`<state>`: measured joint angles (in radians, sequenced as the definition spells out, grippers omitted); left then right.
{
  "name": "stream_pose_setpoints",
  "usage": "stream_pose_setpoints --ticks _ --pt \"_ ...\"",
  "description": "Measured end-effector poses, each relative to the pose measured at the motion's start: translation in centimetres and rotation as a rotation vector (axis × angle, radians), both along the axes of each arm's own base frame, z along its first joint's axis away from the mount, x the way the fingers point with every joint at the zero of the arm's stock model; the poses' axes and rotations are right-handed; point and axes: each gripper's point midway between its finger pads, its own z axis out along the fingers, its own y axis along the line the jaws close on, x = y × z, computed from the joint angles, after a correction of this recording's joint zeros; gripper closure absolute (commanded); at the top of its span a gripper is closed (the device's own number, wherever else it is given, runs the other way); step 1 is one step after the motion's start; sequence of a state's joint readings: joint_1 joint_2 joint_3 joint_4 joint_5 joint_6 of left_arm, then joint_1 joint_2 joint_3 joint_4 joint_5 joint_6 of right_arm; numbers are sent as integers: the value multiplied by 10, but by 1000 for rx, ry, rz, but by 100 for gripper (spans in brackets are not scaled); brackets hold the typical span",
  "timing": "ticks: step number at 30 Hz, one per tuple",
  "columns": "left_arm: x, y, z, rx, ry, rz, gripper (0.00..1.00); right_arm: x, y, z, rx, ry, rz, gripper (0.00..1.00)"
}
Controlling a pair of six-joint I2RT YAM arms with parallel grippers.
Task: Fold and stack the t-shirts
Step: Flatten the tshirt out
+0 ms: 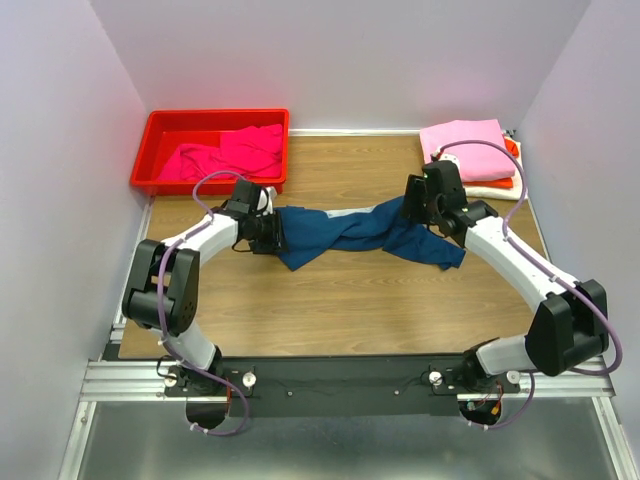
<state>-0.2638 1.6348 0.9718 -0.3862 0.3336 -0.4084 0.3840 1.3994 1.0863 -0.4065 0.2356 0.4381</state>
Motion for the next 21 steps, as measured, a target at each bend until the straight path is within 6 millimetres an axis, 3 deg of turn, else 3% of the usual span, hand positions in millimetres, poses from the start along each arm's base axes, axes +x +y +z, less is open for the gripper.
stream_pose_setpoints --ticks 7,15,18,19,21 --pt "2 -4 -21 10 46 -13 50 -6 -5 -13 4 26 -39 25" --pt "18 -11 -21 -8 15 -18 52 -6 -14 -22 -24 36 -88 25" --pt "25 -17 -21 -31 -1 -25 63 -1 -16 -32 -45 45 -99 27" --pt "27 -18 -21 -36 -3 -25 71 1 -15 -34 -49 45 -98 29" --pt "31 -20 -23 -44 -11 -29 78 7 -15 -41 -61 44 -92 35"
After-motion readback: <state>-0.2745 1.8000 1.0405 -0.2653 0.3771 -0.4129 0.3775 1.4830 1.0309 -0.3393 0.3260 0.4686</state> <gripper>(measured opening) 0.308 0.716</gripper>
